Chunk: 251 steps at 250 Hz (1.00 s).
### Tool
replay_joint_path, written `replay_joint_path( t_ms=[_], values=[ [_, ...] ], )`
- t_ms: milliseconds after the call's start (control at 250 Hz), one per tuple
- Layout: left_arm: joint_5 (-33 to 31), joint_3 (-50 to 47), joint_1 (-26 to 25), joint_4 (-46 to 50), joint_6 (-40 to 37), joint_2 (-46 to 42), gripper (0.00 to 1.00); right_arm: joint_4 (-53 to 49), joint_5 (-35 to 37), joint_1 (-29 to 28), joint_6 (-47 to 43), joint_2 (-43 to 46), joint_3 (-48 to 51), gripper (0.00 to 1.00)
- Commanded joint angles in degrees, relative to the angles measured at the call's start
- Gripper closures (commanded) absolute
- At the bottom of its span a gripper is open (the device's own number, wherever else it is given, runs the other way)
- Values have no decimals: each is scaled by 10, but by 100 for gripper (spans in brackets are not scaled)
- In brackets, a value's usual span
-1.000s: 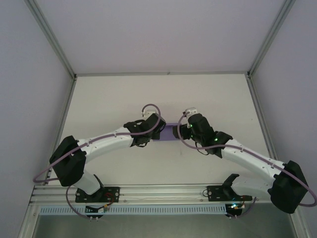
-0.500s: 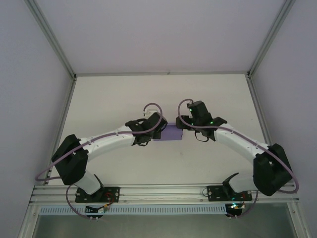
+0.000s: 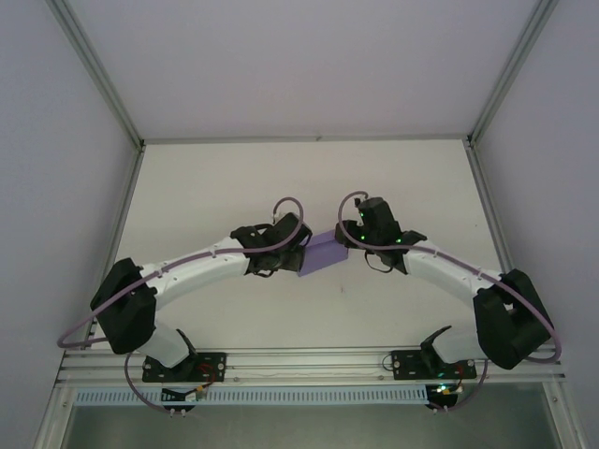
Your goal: Assemble paper box
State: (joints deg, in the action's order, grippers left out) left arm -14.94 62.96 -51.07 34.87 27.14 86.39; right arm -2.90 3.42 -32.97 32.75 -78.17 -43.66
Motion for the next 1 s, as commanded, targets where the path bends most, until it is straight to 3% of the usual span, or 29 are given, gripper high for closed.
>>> replay_joint_path(
  t_ms=[0, 144, 339, 535, 794, 998],
  values=[
    [47, 14, 9, 50, -34, -26, 27, -55, 0, -2, 8, -14, 56, 69],
    [74, 17, 18, 48, -28, -53, 0, -17, 3, -2, 9, -3, 99, 72],
    [92, 25, 46, 32, 10, -54, 0, 7, -5, -2, 1, 0, 129, 72],
    [167, 25, 97, -14, 25, -20, 0, 17, -2, -2, 0, 3, 136, 71],
    [257, -51, 126, -91, 42, -12, 20, 9, 5, -2, 0, 10, 139, 71],
    [282, -128, 142, -157, 76, -12, 48, 11, 9, -2, 3, -9, 145, 71]
  ],
)
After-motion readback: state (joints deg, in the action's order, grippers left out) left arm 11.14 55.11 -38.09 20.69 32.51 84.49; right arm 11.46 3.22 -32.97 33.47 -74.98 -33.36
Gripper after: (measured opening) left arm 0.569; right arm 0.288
